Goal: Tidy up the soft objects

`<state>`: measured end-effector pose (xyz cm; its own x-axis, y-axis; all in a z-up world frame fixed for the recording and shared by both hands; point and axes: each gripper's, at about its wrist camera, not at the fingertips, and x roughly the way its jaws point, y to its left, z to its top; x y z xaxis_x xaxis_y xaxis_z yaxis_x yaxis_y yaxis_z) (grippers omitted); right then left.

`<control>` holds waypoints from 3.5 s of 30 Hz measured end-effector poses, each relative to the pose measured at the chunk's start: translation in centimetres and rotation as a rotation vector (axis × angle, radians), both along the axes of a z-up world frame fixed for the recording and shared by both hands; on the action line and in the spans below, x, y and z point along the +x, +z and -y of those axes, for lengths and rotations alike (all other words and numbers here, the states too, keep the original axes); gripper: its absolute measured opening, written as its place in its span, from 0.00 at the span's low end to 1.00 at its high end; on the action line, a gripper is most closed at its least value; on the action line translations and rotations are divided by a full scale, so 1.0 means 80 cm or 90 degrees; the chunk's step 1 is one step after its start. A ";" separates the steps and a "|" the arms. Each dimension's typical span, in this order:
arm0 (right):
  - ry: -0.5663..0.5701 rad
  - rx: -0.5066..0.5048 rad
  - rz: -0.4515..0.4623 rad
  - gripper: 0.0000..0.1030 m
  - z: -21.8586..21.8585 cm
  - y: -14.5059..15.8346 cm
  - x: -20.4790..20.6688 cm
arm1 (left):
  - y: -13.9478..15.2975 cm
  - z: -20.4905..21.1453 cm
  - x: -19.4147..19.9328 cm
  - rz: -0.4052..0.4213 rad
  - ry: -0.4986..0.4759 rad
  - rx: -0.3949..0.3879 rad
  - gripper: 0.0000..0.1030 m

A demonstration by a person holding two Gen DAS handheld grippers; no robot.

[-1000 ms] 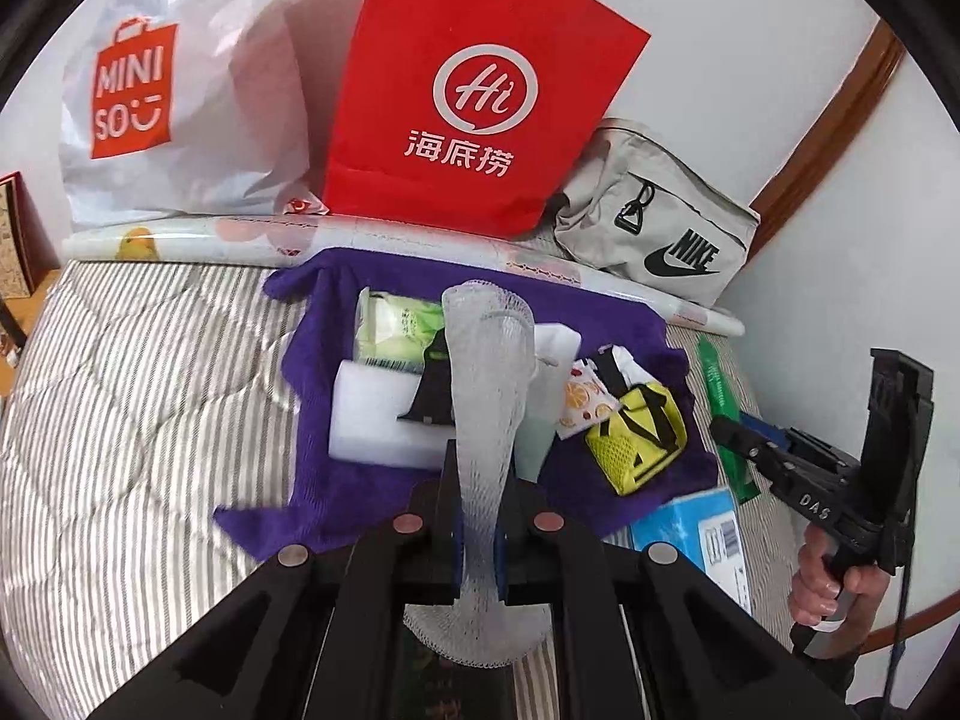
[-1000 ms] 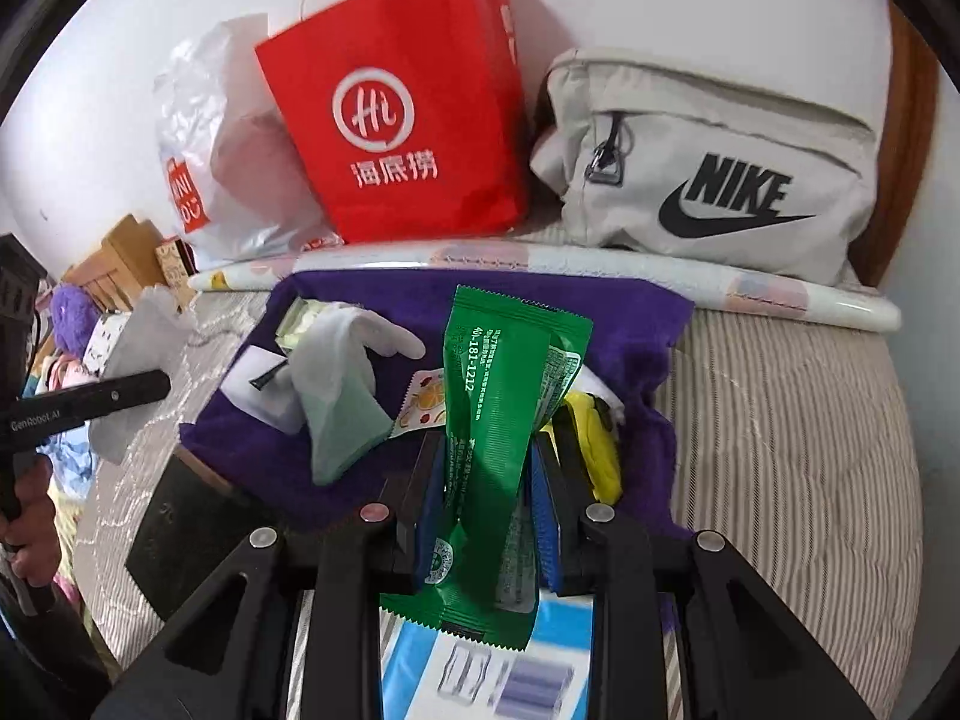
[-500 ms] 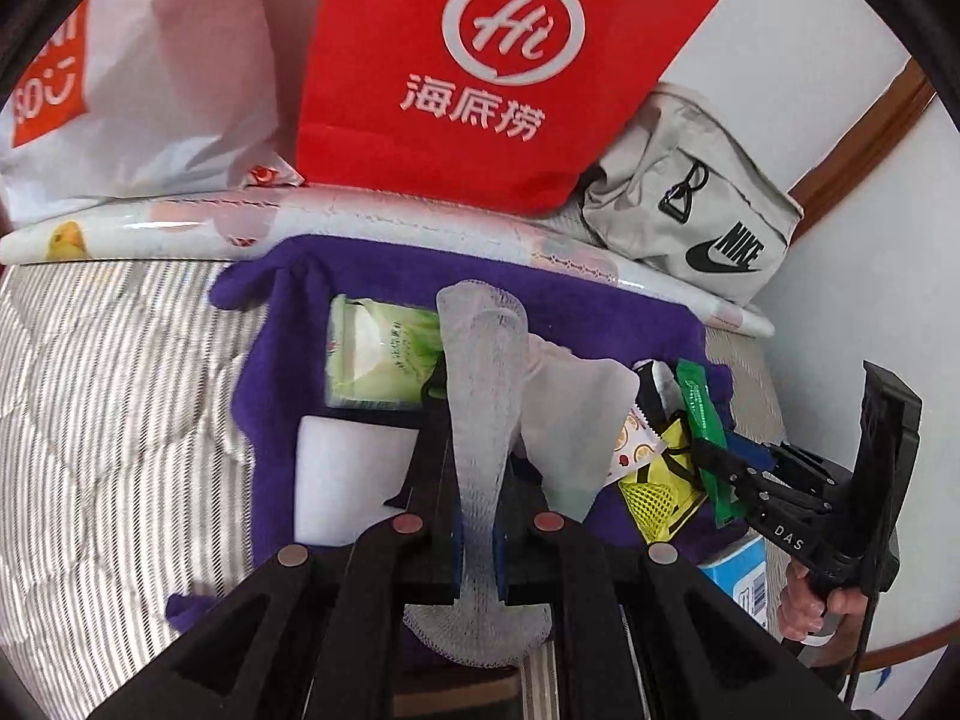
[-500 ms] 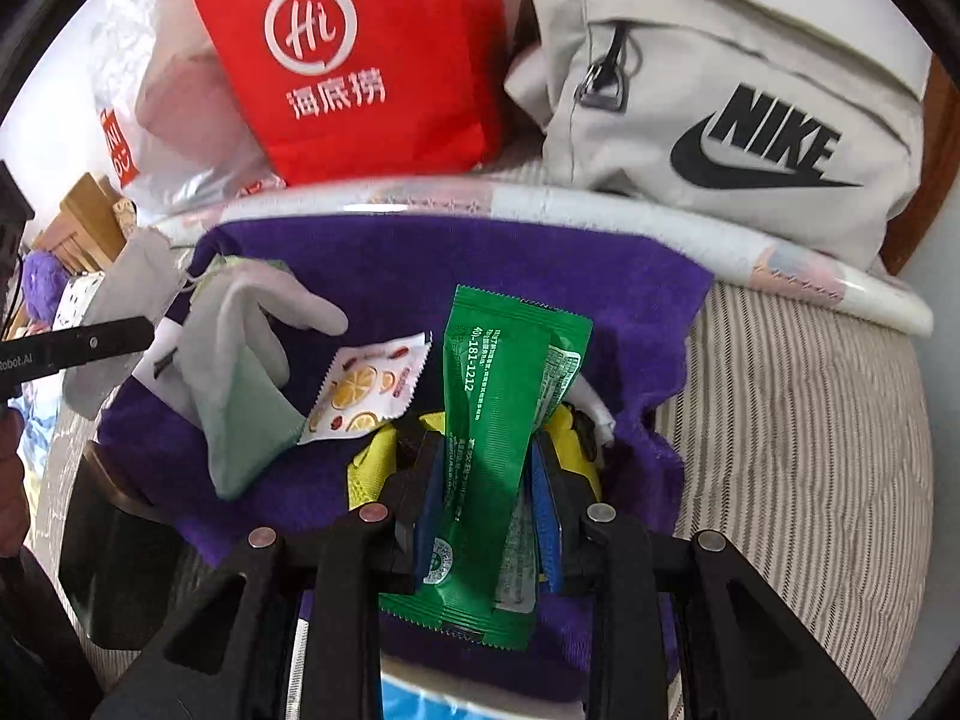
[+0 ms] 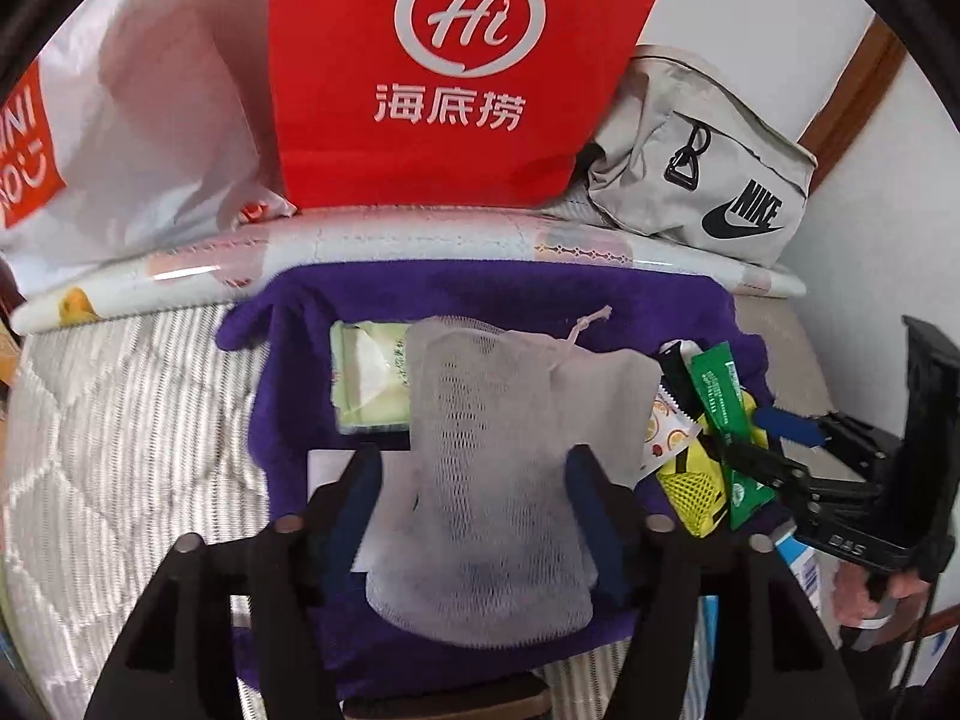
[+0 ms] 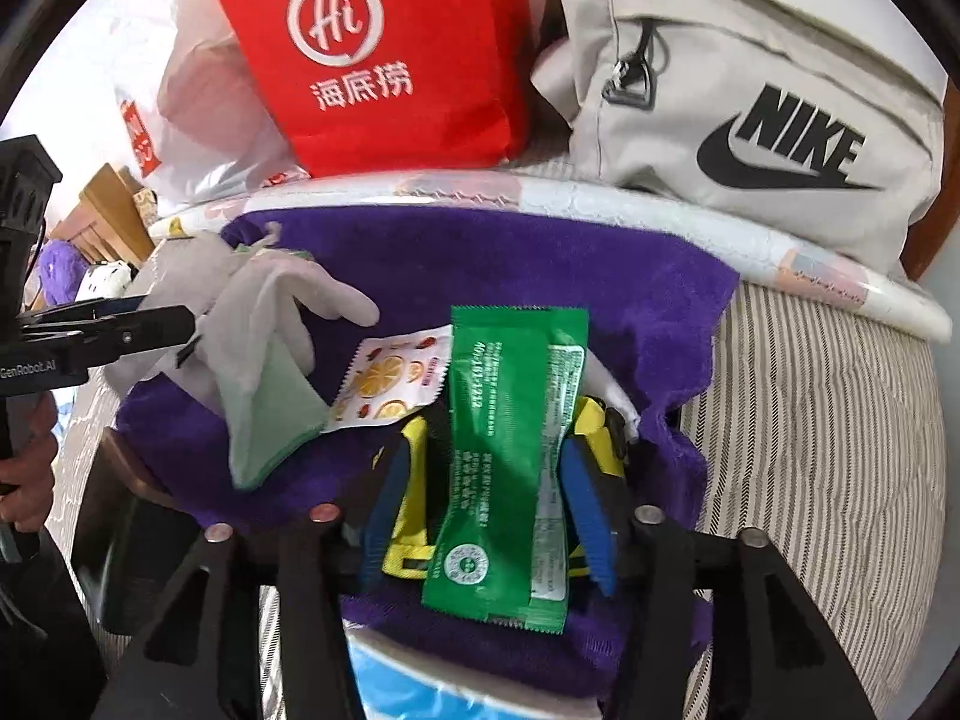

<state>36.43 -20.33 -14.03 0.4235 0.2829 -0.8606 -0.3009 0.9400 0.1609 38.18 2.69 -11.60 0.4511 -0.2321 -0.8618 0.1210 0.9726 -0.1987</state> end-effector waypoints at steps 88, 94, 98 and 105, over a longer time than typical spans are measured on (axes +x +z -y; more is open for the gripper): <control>-0.152 0.005 0.197 0.89 0.029 0.188 -0.463 | 0.165 0.058 -0.481 0.254 0.071 0.104 0.93; -0.150 0.002 0.198 0.89 0.027 0.189 -0.463 | 0.166 0.057 -0.482 0.254 0.072 0.104 0.93; -0.143 0.000 0.197 0.89 0.025 0.188 -0.463 | 0.165 0.057 -0.482 0.254 0.073 0.103 0.93; -0.132 -0.003 0.197 0.89 0.021 0.187 -0.463 | 0.166 0.055 -0.483 0.252 0.075 0.098 0.93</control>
